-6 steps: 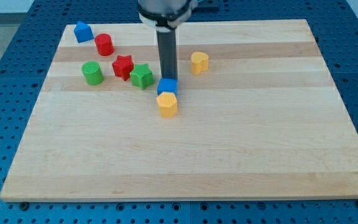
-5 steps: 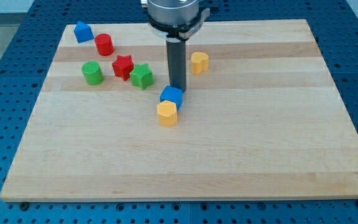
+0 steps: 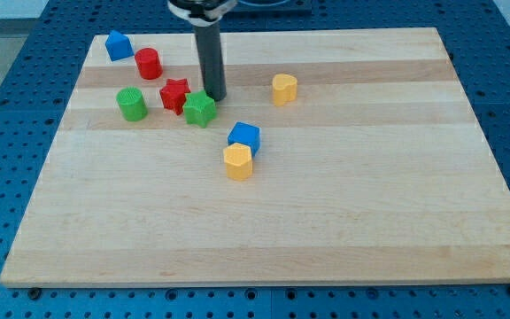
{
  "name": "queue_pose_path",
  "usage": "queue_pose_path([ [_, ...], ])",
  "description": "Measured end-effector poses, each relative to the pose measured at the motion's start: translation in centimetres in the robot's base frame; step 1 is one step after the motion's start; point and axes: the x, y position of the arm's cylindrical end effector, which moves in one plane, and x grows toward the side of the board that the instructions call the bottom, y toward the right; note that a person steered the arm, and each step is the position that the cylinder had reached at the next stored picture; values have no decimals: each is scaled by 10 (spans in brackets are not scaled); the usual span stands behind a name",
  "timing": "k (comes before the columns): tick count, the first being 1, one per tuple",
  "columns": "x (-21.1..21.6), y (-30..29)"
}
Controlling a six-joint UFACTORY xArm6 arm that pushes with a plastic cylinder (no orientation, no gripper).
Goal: Keep green star horizontally left to blue cube
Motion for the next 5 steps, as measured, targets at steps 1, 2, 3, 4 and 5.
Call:
queue_pose_path([
  [1,12,-22],
  [2,36,-24],
  [3,39,-15],
  [4,39,-11],
  [5,39,-37],
])
